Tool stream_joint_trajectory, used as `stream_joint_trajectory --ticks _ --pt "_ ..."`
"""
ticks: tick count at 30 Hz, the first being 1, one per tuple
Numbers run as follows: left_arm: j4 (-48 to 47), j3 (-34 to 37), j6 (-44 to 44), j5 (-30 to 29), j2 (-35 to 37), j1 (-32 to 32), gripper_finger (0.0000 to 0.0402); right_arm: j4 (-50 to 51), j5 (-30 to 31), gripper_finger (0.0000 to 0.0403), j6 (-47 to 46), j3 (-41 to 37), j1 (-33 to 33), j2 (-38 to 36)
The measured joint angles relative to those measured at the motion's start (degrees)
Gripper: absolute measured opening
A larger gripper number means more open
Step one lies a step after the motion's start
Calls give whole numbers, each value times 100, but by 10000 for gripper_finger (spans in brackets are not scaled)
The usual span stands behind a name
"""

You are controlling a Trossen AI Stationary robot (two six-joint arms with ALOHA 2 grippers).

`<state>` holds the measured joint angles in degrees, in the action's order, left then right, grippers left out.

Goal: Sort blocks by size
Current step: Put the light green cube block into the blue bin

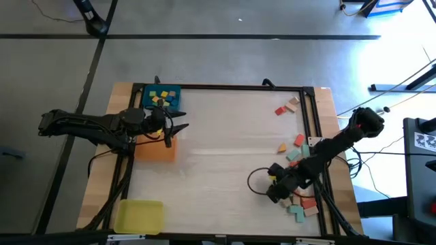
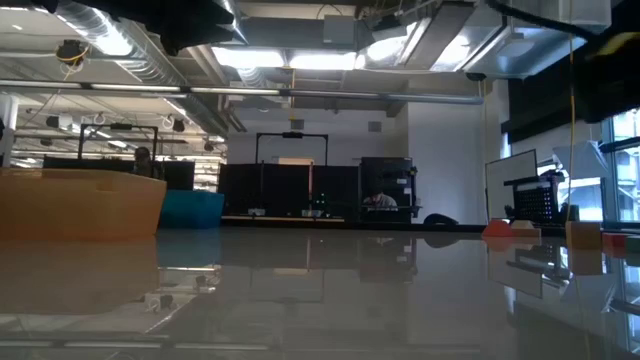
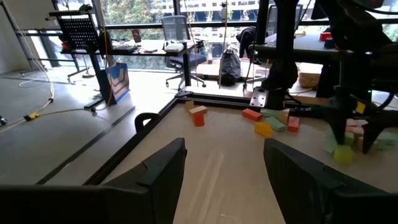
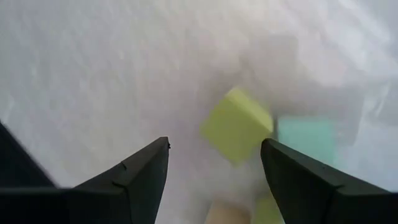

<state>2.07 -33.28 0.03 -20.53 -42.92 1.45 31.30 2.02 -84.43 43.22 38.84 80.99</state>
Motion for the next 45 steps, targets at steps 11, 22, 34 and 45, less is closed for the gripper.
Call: stream_joint_trajectory --ticks 11,22,34,45 --pt "-30 0 106 0 0 0 205 166 -182 256 1595 0 -812 -57" --pt "-156 0 228 -1 1 0 205 214 3 256 741 0 -291 225" --pt "-149 0 280 0 0 0 205 26 94 168 1012 0 -287 682" --pt "-52 0 321 -2 2 -7 205 594 296 131 3019 409 -1099 287"
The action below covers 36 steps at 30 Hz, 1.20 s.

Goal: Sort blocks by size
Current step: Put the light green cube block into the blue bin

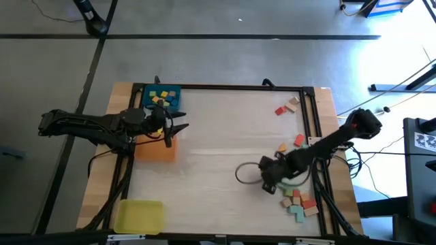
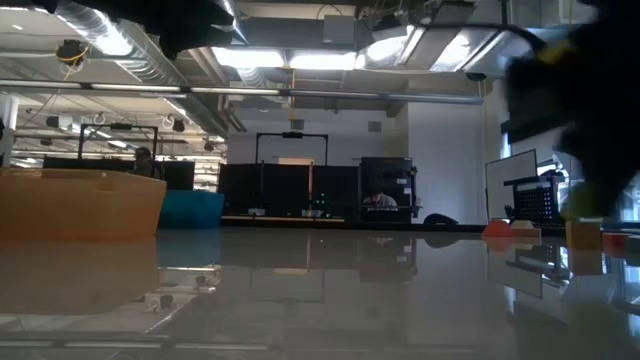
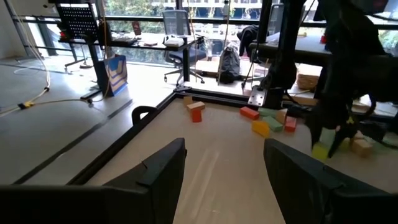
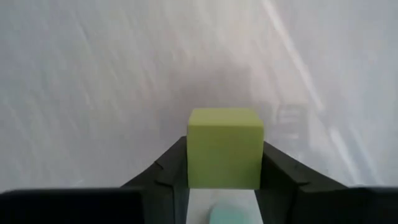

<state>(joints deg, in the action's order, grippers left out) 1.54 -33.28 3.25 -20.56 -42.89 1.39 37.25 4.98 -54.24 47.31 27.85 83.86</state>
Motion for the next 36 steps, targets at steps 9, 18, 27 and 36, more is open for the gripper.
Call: stream_joint_trajectory --ticks 9,18,27,36 --pt "242 0 114 -4 0 0 205 -690 852 131 2695 503 -1624 -296" --pt "266 2 88 -4 0 -1 205 -3859 312 136 4547 470 -3222 328" --pt "458 2 -186 -4 0 -4 205 -6295 -775 137 4725 964 -4237 1730" --pt "470 2 -348 0 0 6 205 -6215 -1175 137 4730 3001 -4582 3339"
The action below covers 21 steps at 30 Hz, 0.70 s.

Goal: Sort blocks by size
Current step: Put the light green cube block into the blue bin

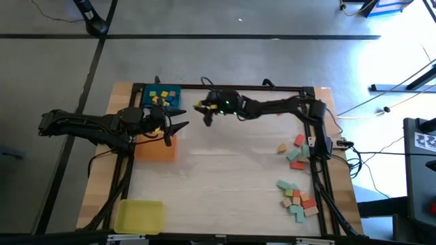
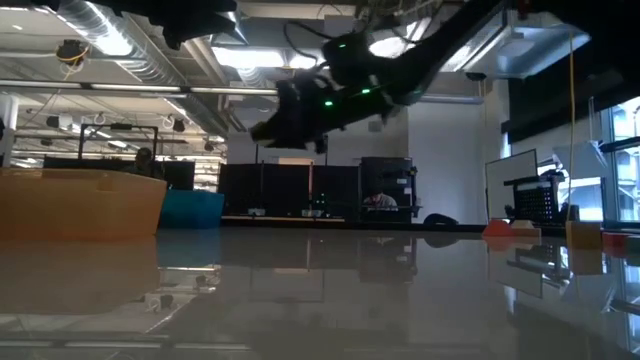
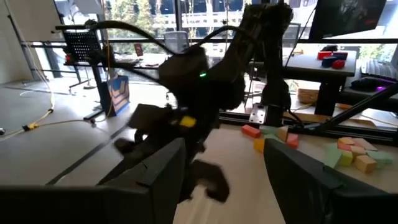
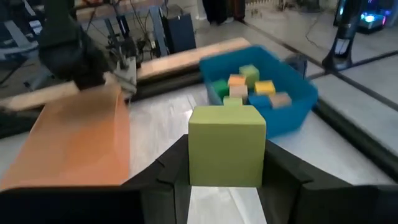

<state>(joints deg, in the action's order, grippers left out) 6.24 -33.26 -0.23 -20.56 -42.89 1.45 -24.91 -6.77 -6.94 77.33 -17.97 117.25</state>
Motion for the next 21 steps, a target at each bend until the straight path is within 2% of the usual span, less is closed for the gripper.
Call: stream_joint_trajectory --ticks 9,16,21 --pt "13 0 -65 0 -2 -4 205 395 -154 138 4 2225 -150 1300" --pt "32 2 -49 4 -1 -1 205 1072 -207 138 278 3956 -232 2358" --pt "39 2 -133 2 0 -2 205 967 -125 138 287 4964 -253 3073"
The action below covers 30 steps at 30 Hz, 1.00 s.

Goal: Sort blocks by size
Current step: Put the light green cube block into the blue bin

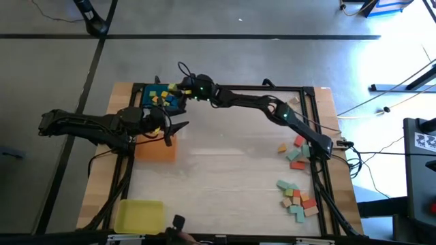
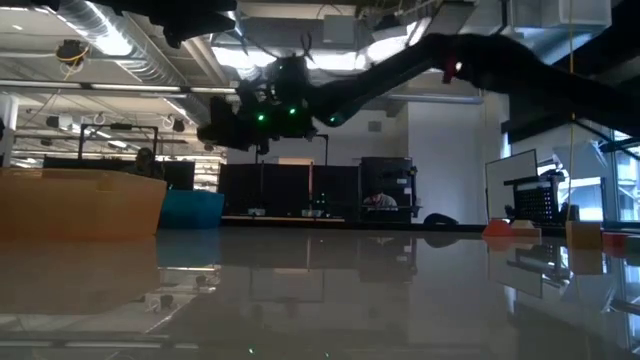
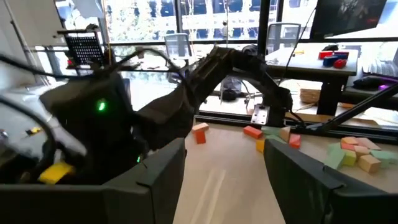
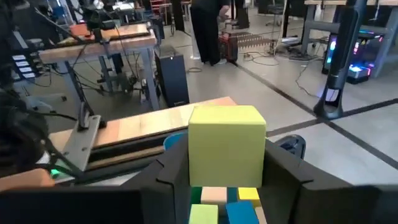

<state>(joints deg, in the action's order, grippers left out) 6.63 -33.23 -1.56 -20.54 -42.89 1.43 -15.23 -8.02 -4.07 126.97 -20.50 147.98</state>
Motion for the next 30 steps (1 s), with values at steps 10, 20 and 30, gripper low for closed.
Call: stream_joint_trajectory --ticks 10,20,30 --pt "-6 0 7 0 0 -4 205 -510 -74 138 93 461 -30 729" --pt "-9 0 98 0 0 -4 205 -462 242 144 106 467 -14 768" --pt "-17 0 330 0 0 -4 205 -362 362 244 141 467 27 768"
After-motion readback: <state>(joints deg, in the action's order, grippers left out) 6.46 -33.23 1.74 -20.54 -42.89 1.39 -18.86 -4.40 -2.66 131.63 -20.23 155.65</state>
